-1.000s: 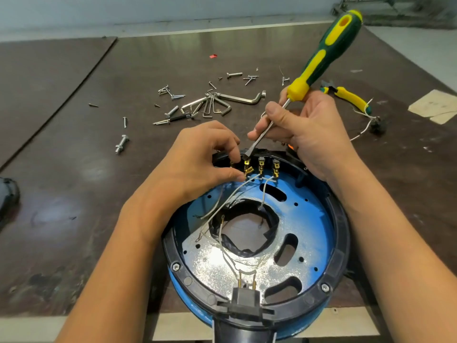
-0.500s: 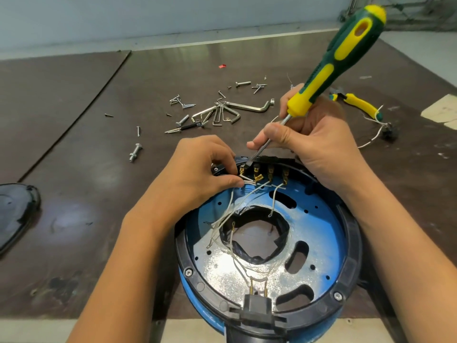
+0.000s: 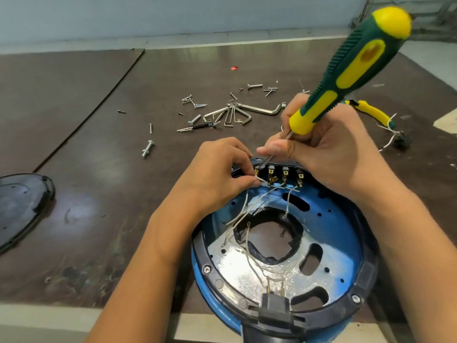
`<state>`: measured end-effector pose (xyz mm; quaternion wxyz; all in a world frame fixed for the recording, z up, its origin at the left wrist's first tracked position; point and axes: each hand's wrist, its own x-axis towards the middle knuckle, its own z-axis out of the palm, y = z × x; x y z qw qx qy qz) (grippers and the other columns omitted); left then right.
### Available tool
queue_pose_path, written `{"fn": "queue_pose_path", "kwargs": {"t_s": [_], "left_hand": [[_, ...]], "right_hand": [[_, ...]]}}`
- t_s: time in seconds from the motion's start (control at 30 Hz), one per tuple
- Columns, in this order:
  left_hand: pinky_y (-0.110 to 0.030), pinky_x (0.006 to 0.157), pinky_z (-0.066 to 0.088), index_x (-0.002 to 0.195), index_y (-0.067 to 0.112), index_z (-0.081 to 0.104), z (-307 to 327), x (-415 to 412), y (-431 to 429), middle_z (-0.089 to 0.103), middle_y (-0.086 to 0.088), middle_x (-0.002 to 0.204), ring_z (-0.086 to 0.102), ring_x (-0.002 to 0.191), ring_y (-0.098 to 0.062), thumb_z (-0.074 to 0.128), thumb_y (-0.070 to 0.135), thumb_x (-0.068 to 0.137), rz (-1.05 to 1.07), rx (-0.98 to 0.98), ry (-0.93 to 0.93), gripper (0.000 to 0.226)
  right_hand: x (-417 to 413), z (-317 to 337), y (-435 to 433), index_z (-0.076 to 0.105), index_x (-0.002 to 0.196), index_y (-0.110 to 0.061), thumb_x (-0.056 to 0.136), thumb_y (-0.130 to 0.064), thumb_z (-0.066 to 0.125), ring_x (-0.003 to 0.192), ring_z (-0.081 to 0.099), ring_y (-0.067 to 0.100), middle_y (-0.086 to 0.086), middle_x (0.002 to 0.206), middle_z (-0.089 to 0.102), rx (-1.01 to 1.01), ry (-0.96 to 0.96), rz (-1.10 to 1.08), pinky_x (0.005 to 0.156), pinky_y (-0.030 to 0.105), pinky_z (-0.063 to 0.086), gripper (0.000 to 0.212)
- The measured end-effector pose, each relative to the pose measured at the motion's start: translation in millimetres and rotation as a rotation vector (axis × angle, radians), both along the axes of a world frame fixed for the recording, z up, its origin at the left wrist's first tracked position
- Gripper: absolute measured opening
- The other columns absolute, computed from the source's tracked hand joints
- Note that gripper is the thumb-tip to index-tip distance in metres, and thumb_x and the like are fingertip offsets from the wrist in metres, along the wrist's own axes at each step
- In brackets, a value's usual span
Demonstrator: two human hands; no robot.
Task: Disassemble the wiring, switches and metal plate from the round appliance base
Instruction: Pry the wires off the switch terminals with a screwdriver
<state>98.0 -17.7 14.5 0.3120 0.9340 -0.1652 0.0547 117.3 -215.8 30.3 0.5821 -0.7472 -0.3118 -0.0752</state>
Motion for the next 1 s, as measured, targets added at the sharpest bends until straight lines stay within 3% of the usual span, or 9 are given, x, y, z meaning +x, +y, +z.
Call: {"fn": "queue_pose_path", "kwargs": {"t_s": [0.1,0.23,0.43,0.7,0.8,0.93,1.0], "left_hand": [[-0.026,0.082,0.047,0.072,0.024,0.076,-1,-1,-1,0.064,0.012,0.102,0.06,0.093,-0.004,0.084,0.031,0.074,0.009,-0.007,-0.01,0.012],[-0.034,0.084,0.049,0.073,0.022,0.076,-1,-3,0,0.064,0.012,0.103,0.06,0.094,-0.007,0.083,0.031,0.075,0.027,-0.021,0.016,0.012],[-0.041,0.082,0.05,0.072,0.021,0.075,-2,-11,0,0.064,0.011,0.101,0.061,0.095,-0.013,0.082,0.03,0.076,0.032,-0.024,0.002,0.013],[-0.04,0.081,0.05,0.069,0.026,0.074,-3,-19,1,0.063,0.015,0.101,0.06,0.092,-0.01,0.083,0.031,0.075,0.052,-0.045,0.007,0.012],[-0.04,0.081,0.05,0.069,0.028,0.073,-4,-24,1,0.063,0.017,0.102,0.06,0.093,-0.008,0.083,0.033,0.075,0.072,-0.04,0.008,0.013],[-0.039,0.083,0.05,0.069,0.029,0.074,-4,-29,-1,0.062,0.018,0.103,0.06,0.095,-0.007,0.083,0.034,0.075,0.062,-0.058,0.032,0.012],[-0.039,0.084,0.05,0.069,0.029,0.074,-4,-29,0,0.062,0.019,0.103,0.059,0.095,-0.006,0.083,0.034,0.075,0.056,-0.072,0.042,0.012]], "right_hand": [[-7,-1,7,0.054,0.088,-0.032,0.084,-0.015,0.077,0.089,0.078,0.026,-0.005,0.075,0.069,-0.041,0.007,-0.08,0.083,0.052,0.062,0.029],[-18,-4,9,0.05,0.085,-0.013,0.087,-0.02,0.073,0.09,0.077,0.03,0.018,0.075,0.063,-0.06,0.014,-0.159,0.079,0.059,0.06,0.025],[-35,2,17,0.051,0.078,-0.015,0.092,0.007,0.069,0.086,0.079,0.024,0.03,0.082,0.067,0.109,0.205,-0.234,0.077,0.036,0.065,0.032],[-46,11,18,0.058,0.073,-0.011,0.09,0.004,0.074,0.086,0.078,0.025,0.016,0.078,0.072,0.025,0.202,-0.236,0.078,0.043,0.065,0.028],[-46,14,16,0.06,0.074,-0.008,0.092,0.004,0.071,0.087,0.079,0.025,0.023,0.084,0.075,0.053,0.289,-0.209,0.078,0.041,0.065,0.024],[-46,22,10,0.065,0.064,-0.023,0.09,-0.001,0.073,0.088,0.079,0.026,0.02,0.082,0.076,0.008,0.314,-0.113,0.075,0.039,0.065,0.035],[-46,20,10,0.066,0.068,-0.02,0.088,-0.002,0.076,0.085,0.079,0.026,0.017,0.08,0.075,0.003,0.278,-0.12,0.074,0.037,0.065,0.029]]}}
